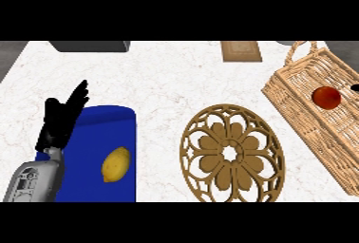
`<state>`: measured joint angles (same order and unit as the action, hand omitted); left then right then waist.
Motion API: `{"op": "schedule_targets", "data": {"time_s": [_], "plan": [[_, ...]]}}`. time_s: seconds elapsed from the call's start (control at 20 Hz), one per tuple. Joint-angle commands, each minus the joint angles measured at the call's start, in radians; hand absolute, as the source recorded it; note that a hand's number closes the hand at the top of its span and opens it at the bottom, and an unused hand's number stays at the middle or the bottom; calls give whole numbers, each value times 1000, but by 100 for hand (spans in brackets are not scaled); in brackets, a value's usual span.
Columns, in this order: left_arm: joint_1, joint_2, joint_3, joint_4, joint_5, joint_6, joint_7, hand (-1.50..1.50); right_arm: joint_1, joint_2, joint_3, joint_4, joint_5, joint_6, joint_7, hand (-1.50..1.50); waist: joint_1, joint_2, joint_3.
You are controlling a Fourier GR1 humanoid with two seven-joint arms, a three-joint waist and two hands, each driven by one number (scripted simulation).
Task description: Pick the tomato from the placemat and place it in the basket
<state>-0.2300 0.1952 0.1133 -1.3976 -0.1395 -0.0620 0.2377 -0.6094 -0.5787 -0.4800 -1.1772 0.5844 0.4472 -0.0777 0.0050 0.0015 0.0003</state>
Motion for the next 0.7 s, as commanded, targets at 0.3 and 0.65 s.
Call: {"op": "schedule_targets", "data": {"time_s": [0.3, 0.65], "plan": [[42, -4, -4, -40, 1, -3, 7, 0, -19, -110, -241, 128, -129, -112, 4, -150, 1, -1, 1], [4, -25, -20, -61, -11, 17, 58, 0, -10, -363, -380, 414, -213, 10, -25, -150, 4, 4, 2]]}}
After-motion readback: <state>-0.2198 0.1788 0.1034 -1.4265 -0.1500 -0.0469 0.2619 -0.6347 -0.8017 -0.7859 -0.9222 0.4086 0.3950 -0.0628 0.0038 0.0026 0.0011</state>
